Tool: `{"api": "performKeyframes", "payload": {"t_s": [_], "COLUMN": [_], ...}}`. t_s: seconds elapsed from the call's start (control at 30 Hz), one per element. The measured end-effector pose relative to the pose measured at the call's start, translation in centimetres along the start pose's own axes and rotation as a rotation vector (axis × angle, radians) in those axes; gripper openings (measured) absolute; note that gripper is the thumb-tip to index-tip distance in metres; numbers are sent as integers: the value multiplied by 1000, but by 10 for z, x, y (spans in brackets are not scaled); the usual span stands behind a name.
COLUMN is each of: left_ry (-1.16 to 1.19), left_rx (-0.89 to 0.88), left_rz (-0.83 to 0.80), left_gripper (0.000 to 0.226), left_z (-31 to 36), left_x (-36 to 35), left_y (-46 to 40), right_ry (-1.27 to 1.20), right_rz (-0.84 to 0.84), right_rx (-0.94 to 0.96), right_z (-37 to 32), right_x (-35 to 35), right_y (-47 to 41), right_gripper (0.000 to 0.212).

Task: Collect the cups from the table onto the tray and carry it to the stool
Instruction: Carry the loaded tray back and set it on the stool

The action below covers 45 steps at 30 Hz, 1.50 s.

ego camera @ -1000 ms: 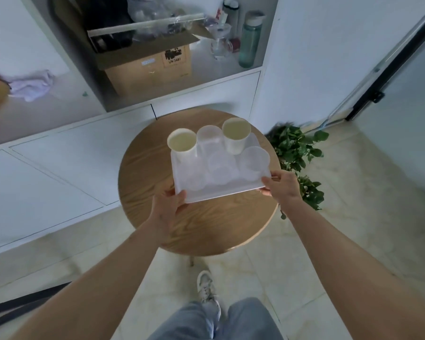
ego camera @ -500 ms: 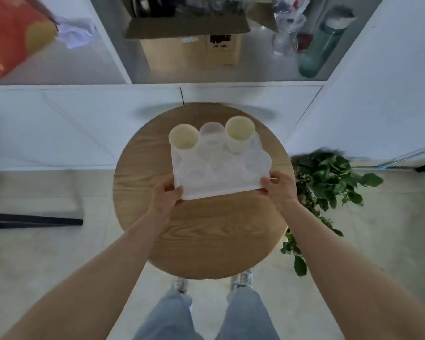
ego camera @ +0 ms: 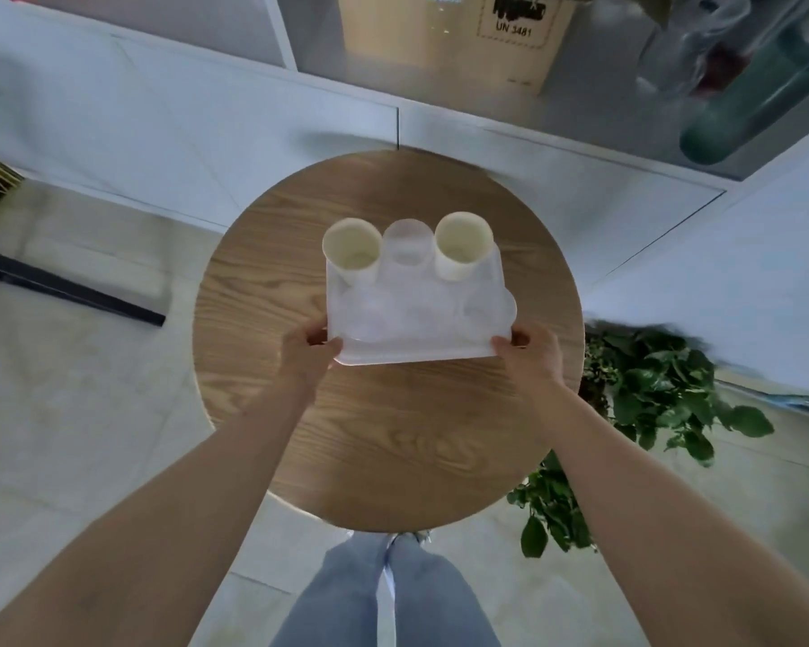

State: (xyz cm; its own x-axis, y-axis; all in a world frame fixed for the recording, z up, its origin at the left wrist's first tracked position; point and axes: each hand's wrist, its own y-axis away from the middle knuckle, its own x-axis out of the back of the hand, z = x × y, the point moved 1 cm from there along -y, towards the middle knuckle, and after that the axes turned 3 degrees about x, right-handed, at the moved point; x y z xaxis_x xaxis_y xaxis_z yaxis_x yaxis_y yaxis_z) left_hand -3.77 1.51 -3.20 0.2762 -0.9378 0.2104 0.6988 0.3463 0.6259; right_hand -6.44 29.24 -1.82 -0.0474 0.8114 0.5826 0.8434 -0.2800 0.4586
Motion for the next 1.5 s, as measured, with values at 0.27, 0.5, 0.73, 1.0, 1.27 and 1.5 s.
{"api": "performKeyframes", "payload": {"t_s": [0.27, 0.5, 0.73, 1.0, 1.27, 1.5], "left_ry": [-71, -122, -135, -121, 46, 125], "left_rx": [-41, -82, -75, -52, 47, 69], "left_rz": [50, 91, 159, 222, 276, 273], "left_gripper": [44, 43, 39, 31, 21, 27], "left_z": [-22, -28, -30, -33, -42, -37], "left_x": [6, 8, 8, 10, 4, 4], "left_y": [-17, -23, -18, -5, 12, 4], "right_ry": [46, 41, 31, -48, -193, -244], "right_rz": [25, 43, 68, 79, 101, 106], "right_rx": [11, 12, 2, -24, -149, -192], "right_z": [15, 16, 20, 26, 27, 25], "right_x": [-28, -37, -37, -37, -43, -48], "right_y": [-13, -14, -15, -3, 2, -2], "right_gripper": [8, 13, 28, 21, 21, 21]}}
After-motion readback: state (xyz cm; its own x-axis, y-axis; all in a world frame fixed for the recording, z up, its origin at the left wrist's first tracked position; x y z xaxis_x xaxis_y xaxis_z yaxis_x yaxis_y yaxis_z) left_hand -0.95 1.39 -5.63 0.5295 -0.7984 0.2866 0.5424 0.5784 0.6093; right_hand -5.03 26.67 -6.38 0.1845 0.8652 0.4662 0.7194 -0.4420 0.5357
